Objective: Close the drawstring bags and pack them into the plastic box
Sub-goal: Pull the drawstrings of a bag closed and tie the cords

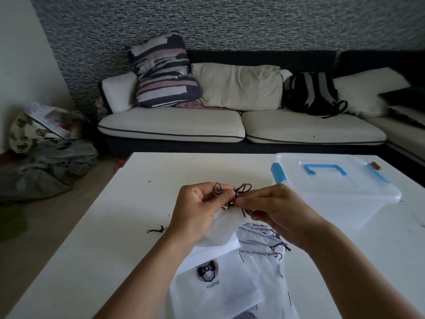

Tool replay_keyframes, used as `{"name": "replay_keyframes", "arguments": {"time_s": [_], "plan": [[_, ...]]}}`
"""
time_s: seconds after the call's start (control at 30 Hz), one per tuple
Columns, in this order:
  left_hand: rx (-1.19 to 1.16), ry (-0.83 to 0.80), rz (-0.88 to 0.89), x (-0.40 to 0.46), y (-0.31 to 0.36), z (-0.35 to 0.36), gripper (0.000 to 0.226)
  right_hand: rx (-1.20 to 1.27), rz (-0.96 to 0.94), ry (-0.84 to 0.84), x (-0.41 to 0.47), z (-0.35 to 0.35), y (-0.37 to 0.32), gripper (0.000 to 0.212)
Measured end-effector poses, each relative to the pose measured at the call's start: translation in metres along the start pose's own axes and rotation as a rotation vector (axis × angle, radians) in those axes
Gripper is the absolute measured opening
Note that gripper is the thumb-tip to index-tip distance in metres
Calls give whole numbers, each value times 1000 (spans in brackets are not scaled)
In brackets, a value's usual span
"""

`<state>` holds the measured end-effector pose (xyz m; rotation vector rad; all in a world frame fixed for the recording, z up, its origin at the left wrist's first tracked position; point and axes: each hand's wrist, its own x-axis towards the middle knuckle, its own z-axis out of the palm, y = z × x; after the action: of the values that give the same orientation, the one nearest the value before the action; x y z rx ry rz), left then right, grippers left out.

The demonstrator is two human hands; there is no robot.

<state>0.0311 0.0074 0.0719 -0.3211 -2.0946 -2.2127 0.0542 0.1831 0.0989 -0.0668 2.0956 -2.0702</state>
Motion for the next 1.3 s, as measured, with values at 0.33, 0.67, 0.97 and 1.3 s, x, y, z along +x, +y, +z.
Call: {"name": "replay_keyframes", "arguments": {"time_s": [0.33, 0.67, 0.97, 1.3], "plan": [[21, -160, 74, -5, 12, -2, 22, 115, 121, 25, 3, 2, 4, 32], [139, -235, 122, -7, 16, -8, 16, 44, 238, -83, -4, 2, 0, 15], [-10, -227, 26, -7, 19, -7, 14, 237, 225, -218, -8, -5, -2, 10], [-67, -183, -113, -5, 15, -9, 18, -82, -104, 4, 3, -6, -1, 6]]}}
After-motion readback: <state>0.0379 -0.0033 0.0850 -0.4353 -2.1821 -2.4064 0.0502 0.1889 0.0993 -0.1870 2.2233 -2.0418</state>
